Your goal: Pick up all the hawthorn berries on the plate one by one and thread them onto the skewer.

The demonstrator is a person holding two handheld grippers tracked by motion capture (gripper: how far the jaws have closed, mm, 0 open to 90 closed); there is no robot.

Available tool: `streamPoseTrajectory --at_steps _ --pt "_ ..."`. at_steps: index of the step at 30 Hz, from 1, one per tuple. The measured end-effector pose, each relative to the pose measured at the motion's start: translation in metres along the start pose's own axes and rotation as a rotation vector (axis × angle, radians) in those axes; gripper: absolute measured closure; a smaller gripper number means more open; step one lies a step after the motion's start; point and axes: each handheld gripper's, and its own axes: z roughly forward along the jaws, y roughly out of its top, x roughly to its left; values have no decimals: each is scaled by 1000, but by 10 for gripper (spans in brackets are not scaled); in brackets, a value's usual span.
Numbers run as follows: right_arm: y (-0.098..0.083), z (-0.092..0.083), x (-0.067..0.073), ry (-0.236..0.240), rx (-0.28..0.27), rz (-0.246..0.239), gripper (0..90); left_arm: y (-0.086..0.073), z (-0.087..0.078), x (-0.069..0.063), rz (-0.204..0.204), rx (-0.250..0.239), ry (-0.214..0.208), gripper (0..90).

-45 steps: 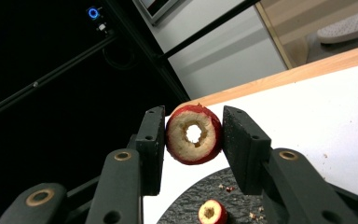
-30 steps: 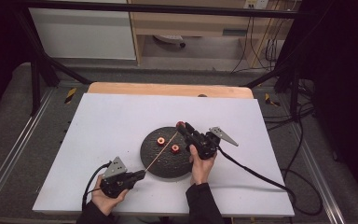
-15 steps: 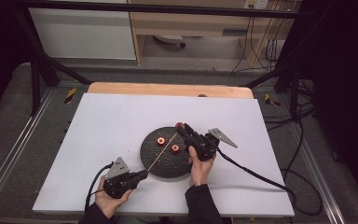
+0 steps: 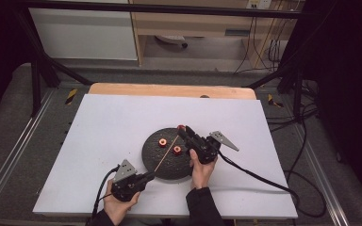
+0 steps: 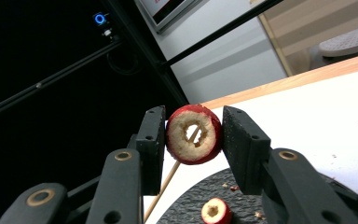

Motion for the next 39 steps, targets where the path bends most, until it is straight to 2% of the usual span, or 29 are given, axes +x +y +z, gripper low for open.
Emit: streamPoseTrajectory --at_steps 9,15,21,31,34,39 --pt "-4 -2 2 12 24 6 613 10 10 -3 -10 2 12 883" --pt "-8 -4 3 18 48 12 613 19 19 -1 -2 3 13 883" --pt "-10 -6 6 22 65 14 613 30 27 1 -5 -1 -1 883" --pt "-15 -10 8 41 99 -2 613 48 42 2 19 -1 -7 883" --pt "-18 -11 9 38 113 -17 613 52 46 2 33 1 -5 883" --pt "-22 -13 11 47 134 -9 613 55 50 3 38 1 -11 883"
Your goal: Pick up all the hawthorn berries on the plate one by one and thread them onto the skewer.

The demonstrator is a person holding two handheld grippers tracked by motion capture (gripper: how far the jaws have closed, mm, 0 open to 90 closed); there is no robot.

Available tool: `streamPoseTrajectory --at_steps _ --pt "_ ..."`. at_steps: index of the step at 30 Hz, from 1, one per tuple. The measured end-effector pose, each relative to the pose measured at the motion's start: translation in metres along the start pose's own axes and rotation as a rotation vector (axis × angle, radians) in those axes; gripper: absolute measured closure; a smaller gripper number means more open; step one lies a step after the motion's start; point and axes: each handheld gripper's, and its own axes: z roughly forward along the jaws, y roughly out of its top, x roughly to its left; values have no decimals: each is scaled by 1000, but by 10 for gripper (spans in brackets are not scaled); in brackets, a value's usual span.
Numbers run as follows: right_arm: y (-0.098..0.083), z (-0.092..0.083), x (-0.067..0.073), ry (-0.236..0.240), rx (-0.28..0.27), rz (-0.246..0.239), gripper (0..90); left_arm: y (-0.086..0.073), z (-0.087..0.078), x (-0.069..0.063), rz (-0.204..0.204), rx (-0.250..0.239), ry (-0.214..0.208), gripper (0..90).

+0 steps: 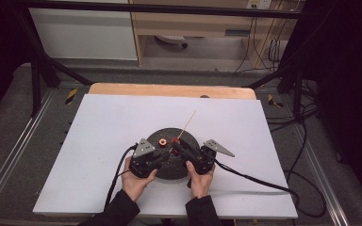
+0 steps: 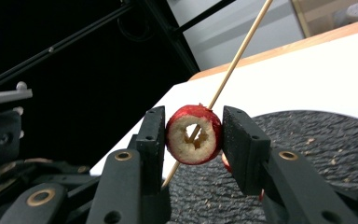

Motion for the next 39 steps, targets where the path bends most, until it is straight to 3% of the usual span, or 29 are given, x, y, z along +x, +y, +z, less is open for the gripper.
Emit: streamPoseTrajectory --at_steps 10,19,31,39 --pt "-2 -1 1 10 34 -5 606 -1 -2 1 28 9 -15 884" --pt "9 -9 2 -11 82 -94 402 -11 -21 14 42 24 -7 884" --pt "20 -12 -8 -68 280 -239 103 -36 -57 39 36 60 -2 883" --pt "22 -10 -14 -90 397 -305 67 -50 -74 49 50 80 6 883"
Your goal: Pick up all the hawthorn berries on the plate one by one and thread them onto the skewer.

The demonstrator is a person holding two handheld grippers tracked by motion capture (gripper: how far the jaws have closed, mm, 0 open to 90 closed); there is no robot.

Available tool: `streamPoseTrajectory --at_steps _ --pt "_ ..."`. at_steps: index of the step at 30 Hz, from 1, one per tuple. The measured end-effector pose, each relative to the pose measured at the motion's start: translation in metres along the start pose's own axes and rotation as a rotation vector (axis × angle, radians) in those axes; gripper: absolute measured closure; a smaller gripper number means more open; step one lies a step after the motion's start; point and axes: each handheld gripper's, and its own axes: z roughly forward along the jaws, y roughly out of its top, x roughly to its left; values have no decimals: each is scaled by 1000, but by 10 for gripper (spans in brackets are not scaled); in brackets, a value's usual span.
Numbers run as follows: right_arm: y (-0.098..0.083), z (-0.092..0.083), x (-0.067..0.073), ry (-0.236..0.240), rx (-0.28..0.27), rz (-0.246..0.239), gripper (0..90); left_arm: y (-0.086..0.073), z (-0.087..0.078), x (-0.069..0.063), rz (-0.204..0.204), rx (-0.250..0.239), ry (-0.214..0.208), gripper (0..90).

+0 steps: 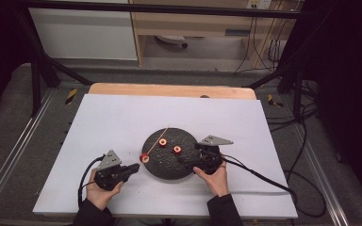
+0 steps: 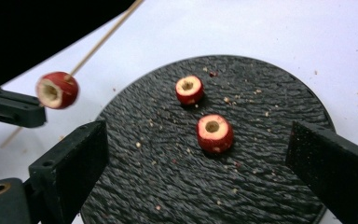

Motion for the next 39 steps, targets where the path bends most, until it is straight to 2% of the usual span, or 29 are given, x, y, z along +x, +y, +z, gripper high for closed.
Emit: streamPoseTrajectory --at_steps 3,5,12,16,20,27,30,39 --pt "3 1 -3 -12 46 -12 62 -6 -6 2 10 5 -4 883" --pt "7 2 -3 -30 87 -40 63 -9 -9 3 14 8 -3 883" --pt "25 14 -3 -36 203 -79 95 -17 -18 7 19 6 -11 883" --pt "39 24 -1 -50 278 -140 132 -18 -18 8 20 11 -13 883" --pt "52 34 -1 -53 335 -180 185 -18 -18 9 24 15 -7 883" --pt "61 55 -4 -59 495 -235 260 -19 -17 9 22 24 -7 883" --pt "61 62 -5 -55 531 -241 298 -19 -16 9 27 28 -6 883" --pt "61 75 -6 -34 580 -235 447 -19 -16 9 27 28 -8 883"
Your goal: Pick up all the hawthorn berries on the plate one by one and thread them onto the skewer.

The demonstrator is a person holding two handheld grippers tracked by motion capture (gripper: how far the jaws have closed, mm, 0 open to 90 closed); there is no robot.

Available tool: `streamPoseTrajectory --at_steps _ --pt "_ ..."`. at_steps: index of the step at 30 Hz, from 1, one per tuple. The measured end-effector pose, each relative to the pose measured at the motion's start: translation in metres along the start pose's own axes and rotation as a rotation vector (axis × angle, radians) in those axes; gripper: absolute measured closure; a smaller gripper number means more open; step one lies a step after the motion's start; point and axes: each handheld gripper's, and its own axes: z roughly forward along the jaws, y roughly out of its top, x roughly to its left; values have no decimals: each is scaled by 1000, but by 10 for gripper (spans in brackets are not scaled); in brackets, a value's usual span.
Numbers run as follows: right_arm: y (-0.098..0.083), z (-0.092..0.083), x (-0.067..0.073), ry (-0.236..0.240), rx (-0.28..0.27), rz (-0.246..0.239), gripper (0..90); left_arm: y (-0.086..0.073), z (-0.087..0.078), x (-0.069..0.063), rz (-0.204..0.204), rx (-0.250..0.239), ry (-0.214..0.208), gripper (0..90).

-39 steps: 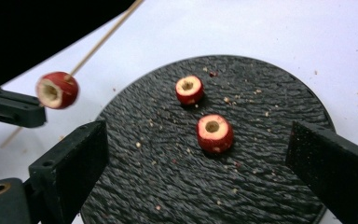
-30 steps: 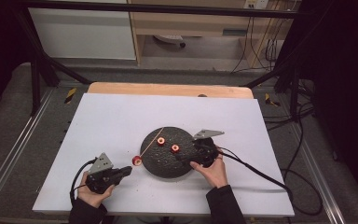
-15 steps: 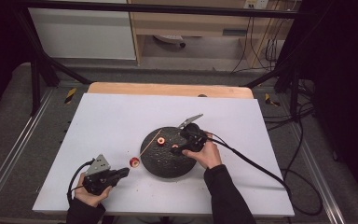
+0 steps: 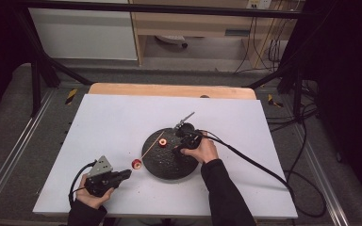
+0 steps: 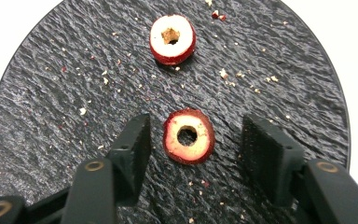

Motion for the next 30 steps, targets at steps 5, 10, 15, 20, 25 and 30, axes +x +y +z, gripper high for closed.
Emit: streamPoseTrajectory --at_steps 5,10,15,20,25,30 --pt "2 4 2 7 19 -20 522 0 0 1 -2 1 1 883" --pt "4 6 1 12 25 -21 590 0 0 0 0 1 0 883" --pt "4 7 0 17 35 -21 616 0 1 0 -1 0 -1 883" --pt "4 7 -1 20 40 -15 620 0 0 0 -1 0 0 883" --pt "4 8 -2 26 43 1 625 0 0 0 1 2 0 883" --pt "4 7 -1 24 47 8 627 0 0 0 2 2 2 883"
